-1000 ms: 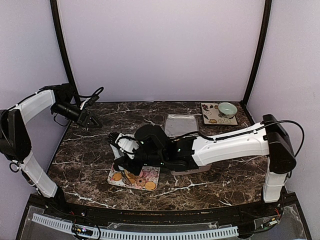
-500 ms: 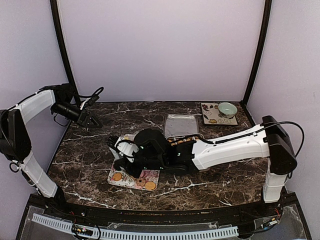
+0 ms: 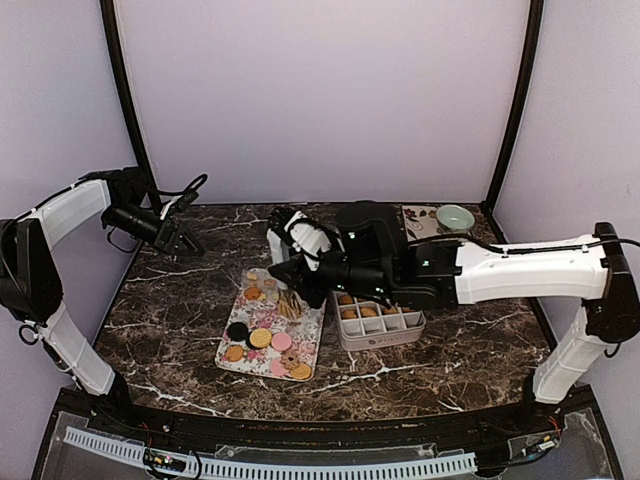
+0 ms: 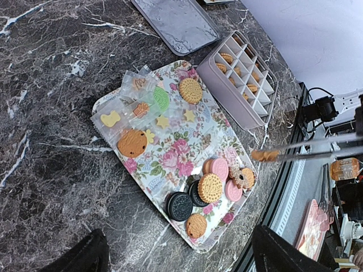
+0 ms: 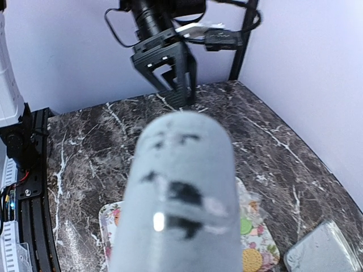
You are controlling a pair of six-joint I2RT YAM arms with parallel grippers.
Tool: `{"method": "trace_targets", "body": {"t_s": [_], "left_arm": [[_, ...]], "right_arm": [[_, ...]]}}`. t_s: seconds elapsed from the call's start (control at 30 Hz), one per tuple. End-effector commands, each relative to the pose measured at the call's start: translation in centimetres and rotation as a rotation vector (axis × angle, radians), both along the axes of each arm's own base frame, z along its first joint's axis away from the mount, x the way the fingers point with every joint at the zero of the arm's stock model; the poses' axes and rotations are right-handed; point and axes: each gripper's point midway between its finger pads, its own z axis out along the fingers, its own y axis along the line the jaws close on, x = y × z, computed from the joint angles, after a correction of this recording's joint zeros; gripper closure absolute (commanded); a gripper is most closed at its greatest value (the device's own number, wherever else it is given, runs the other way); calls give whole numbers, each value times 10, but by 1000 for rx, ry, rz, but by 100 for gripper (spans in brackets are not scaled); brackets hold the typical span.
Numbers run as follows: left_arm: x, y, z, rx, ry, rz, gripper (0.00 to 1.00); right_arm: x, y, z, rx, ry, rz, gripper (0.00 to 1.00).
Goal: Pack the cookies
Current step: Place the fake cookies in the empty pocket of the box.
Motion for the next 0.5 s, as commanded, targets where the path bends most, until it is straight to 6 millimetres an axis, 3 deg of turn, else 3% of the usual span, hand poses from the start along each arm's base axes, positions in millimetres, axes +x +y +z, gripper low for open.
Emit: {"method": "trace_targets", "body": {"t_s": [0.0,0.23,0.47], "left_arm": [[-6,-1,8,-15,-11,-6,10],[-4,-1,7,-23,-7,-3,10],[-2,-2,8,-30,-6,2,10]], "right_arm": [[24,-49,31,73,-14,-116,94],[41,-115,-4,-11,15,-255,95],[37,-139,-25,-24,63,-288,95]]}}
